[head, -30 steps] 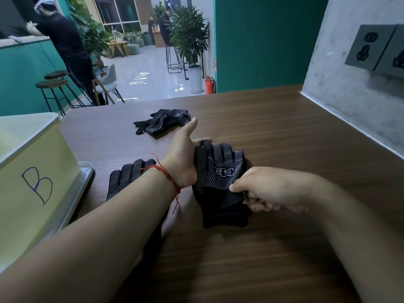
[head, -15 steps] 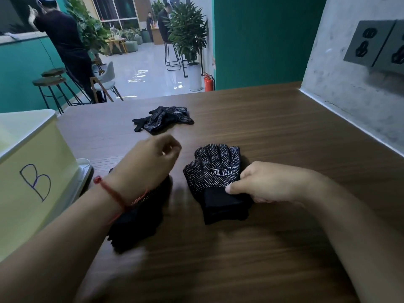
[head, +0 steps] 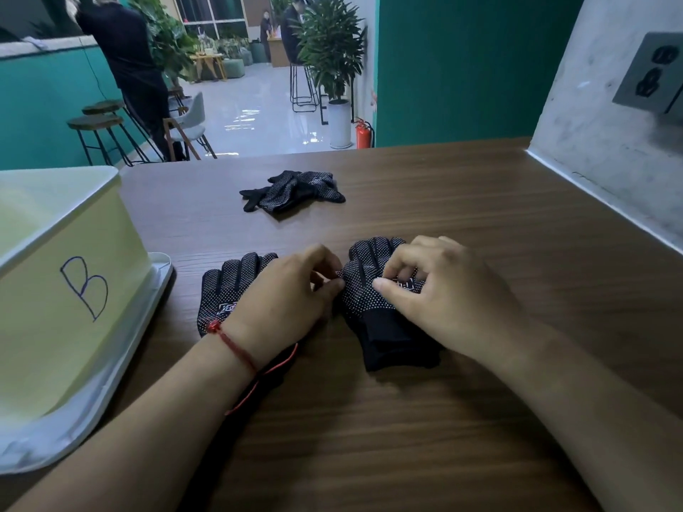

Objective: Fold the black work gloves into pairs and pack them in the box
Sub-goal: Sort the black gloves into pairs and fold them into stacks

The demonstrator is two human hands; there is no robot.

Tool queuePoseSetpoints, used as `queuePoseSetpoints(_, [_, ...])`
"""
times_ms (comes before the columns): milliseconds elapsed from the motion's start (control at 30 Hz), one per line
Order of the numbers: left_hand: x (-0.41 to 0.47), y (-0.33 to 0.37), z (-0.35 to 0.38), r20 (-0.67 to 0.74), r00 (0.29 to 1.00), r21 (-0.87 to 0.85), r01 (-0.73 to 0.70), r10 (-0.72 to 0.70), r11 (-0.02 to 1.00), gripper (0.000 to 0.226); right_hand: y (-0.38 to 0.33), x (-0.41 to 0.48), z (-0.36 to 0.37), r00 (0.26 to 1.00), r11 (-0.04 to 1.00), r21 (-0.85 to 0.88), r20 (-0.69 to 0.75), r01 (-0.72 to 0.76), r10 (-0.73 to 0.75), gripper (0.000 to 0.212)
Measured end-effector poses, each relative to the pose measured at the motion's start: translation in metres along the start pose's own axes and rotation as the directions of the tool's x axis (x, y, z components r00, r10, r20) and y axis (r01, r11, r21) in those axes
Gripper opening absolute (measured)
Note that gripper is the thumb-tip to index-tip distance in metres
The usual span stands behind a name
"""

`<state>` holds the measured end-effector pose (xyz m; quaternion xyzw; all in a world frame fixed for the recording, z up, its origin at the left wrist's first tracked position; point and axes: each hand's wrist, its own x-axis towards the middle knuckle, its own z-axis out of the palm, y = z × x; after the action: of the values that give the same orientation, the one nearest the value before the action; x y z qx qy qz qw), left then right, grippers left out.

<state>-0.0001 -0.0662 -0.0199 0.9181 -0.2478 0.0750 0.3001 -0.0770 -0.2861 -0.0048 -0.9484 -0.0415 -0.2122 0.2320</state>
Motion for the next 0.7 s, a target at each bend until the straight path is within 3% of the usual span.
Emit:
queuePoseSetpoints(200, [-0.005, 0.004, 0.003, 0.032, 0.991, 0.151, -0.134, 0.131, 0.979, 0.037, -0.007, 0.001, 0.010, 0.997, 0.996, -0.064, 0.032, -0.067, 0.069, 0.030])
queuePoseSetpoints(367, [-0.005, 0.009, 0.000, -0.006, 0.992, 0.277, -0.119, 0.126, 0.954, 0.016, -0.005, 0.003, 0.015, 0.997, 0.998, -0.020, 0.045, -0.054, 0.055, 0.019])
queuePoseSetpoints(700, [-0.004, 0.017, -0.001, -0.006, 0.989, 0.427, -0.133, 0.150, 0.895, 0.019, -0.002, 0.003, 0.015, 0.993, 0.997, 0.038, 0.105, -0.060, 0.056, 0.020])
